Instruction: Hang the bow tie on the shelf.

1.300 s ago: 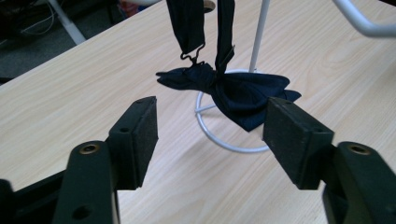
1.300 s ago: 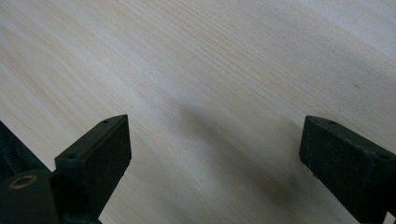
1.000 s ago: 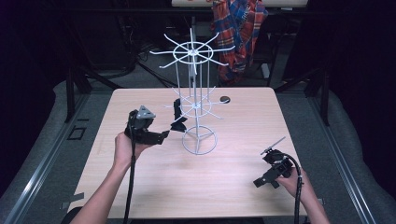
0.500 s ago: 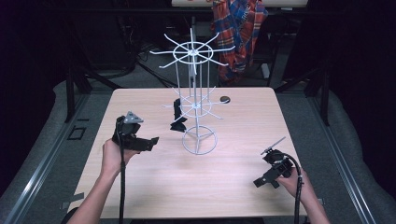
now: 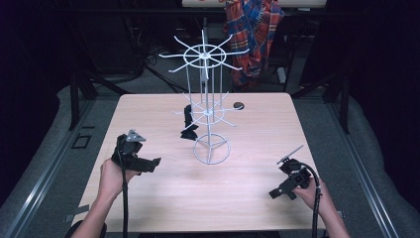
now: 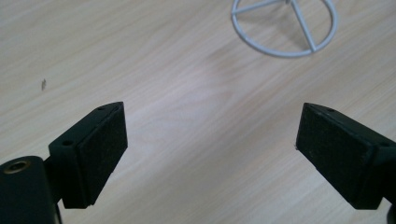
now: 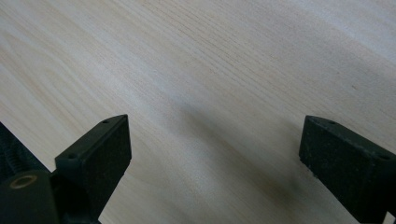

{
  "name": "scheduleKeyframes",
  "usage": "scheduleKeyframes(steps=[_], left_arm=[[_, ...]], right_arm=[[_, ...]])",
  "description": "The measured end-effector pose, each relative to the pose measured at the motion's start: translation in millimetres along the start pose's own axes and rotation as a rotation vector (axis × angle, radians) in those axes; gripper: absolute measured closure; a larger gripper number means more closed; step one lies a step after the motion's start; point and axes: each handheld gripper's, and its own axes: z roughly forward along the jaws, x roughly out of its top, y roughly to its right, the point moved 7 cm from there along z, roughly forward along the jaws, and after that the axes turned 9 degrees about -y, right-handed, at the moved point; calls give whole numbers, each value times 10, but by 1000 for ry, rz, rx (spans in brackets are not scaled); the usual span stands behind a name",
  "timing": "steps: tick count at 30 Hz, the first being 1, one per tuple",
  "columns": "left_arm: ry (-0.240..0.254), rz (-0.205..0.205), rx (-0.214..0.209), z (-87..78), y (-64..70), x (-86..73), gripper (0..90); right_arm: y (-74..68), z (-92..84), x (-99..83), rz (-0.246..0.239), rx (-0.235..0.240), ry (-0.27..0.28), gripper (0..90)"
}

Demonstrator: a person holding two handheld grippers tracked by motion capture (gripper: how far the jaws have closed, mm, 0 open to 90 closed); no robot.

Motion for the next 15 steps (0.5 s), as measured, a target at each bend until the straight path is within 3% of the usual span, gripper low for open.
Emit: scheduleKeyframes(steps=[4, 6, 10, 15], left_arm=[[-27, -4, 9, 33, 16, -118, 71], [-32, 8, 25, 34, 33, -184, 74], [-89, 37, 38, 65, 60, -399, 73], [-88, 40, 58, 85, 35, -430, 74]], right_arm=[[10, -3, -4, -1, -6, -3, 89], [5, 5, 0, 5, -3, 7, 89], [18, 7, -6, -2, 3, -7, 89], [1, 2, 5, 2, -1, -5, 89]])
